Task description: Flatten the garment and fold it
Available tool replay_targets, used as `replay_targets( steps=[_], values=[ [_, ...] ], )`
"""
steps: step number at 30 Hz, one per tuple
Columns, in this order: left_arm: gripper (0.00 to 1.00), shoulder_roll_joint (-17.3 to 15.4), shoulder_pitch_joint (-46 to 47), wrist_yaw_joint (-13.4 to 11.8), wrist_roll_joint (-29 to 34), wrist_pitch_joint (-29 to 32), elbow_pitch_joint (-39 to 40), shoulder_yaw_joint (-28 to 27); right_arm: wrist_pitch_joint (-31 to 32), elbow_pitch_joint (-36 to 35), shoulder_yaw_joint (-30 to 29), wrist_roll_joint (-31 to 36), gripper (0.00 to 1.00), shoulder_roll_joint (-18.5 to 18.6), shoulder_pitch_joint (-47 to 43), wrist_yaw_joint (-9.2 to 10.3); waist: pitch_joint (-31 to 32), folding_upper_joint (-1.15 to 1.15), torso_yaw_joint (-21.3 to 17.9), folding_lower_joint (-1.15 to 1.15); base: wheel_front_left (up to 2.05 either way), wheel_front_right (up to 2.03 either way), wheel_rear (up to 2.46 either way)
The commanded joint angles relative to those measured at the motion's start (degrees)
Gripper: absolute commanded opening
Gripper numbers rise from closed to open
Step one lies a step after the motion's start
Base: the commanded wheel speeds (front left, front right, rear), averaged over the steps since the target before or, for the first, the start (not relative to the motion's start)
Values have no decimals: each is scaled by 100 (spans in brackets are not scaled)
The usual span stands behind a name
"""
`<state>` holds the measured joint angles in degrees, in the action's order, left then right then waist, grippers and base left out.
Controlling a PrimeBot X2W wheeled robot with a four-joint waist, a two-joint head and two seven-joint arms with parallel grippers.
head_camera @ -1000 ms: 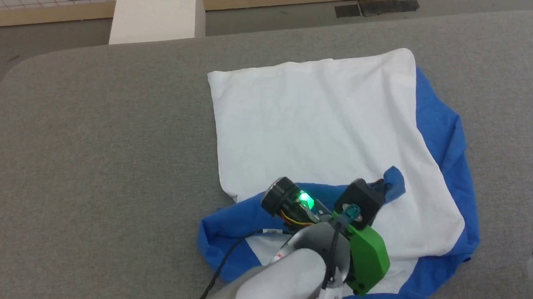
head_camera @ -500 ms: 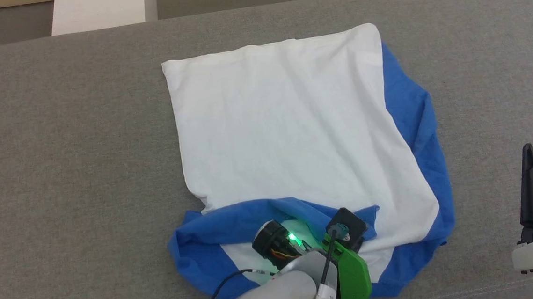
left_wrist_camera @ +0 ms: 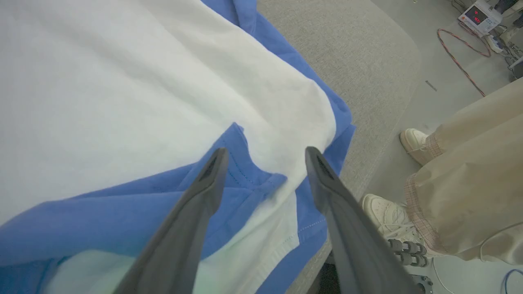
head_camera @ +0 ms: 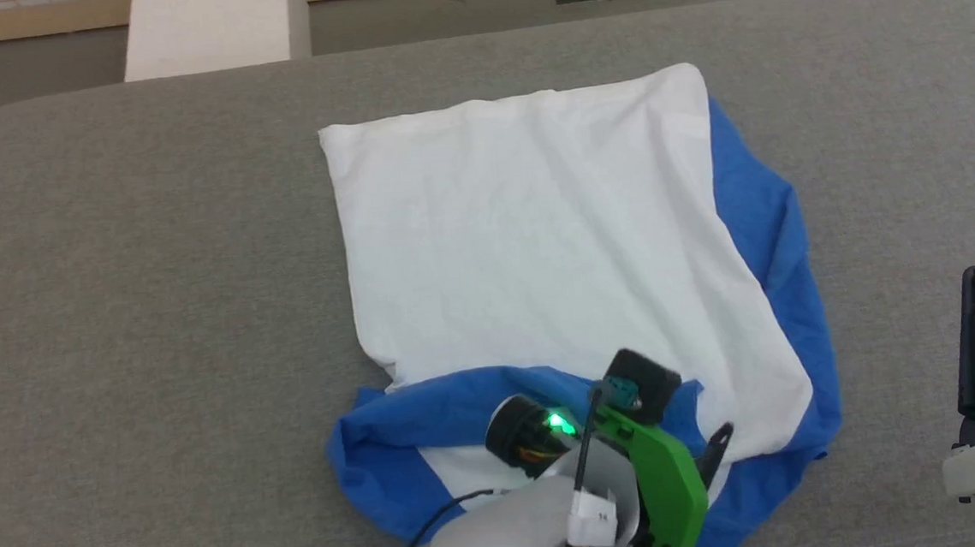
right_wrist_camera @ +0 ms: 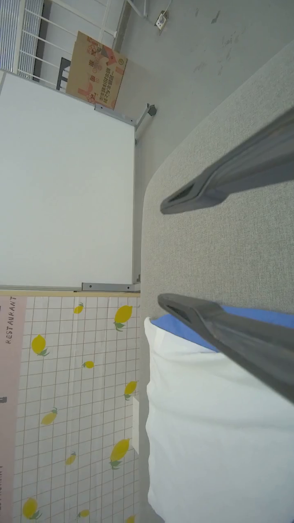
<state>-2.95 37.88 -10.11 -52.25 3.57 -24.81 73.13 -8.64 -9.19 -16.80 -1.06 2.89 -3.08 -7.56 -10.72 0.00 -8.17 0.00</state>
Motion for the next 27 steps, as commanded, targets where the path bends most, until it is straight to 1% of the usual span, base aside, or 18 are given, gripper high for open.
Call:
replay_targets(
  steps=[1,4,6,9,10,13,15,17,18,20,22,24,26,27],
  values=[
    [100,7,165,-3,-121,-122,91,-41,19,-55,-14,17,100,-2,-41,8,118,0,160,0,0,0,0],
    [100,7,342,-44,-402,-524,310,-262,66,-127,-29,29,100,-2,-95,8,193,0,299,0,0,0,0],
    [100,7,463,-87,-468,-862,370,-436,99,-170,-39,35,100,-2,-130,8,238,0,382,0,0,0,0],
    [100,-6,583,-160,-422,-1382,350,-726,141,-225,-54,39,100,-2,-187,8,311,0,491,0,0,0,0],
    [100,-69,595,-188,-386,-1534,361,-851,155,-242,-53,39,100,-2,-208,8,339,0,518,0,0,0,0],
    [100,-400,517,-283,-247,-1764,529,-1205,187,-275,-51,36,100,-2,-262,8,411,0,581,0,0,0,0],
    [100,-715,359,-432,-94,-1827,768,-1487,205,-297,-53,31,100,-2,-300,8,450,0,616,0,0,0,0],
    [100,-1032,85,-608,15,-1847,1088,-1838,219,-319,-58,25,100,-2,-339,8,480,0,649,0,0,0,0],
    [100,-1204,-93,-715,142,-1851,1336,-2093,225,-332,-64,18,100,-2,-362,8,490,0,670,0,0,0,0],
    [100,-1468,-513,-845,361,-1853,1821,-2559,232,-347,-63,2,100,-2,-400,8,503,0,703,0,0,0,0],
    [100,-1672,-982,-917,604,-1854,2286,-3009,230,-341,-63,-16,100,-2,-428,8,514,0,738,0,0,0,0],
    [100,-1804,-1478,-957,870,-1855,2685,-3438,223,-318,-45,-38,100,-2,-449,8,534,0,767,0,0,0,0],
    [100,-1860,-1978,-950,1156,-1855,3023,-3827,213,-286,-13,-62,100,-2,-466,8,556,0,785,0,0,0,0],
    [100,-1825,-2218,-955,1248,-1855,3153,-4029,207,-267,-1,-74,100,-2,-476,8,571,0,798,0,0,0,0]
  ],
)
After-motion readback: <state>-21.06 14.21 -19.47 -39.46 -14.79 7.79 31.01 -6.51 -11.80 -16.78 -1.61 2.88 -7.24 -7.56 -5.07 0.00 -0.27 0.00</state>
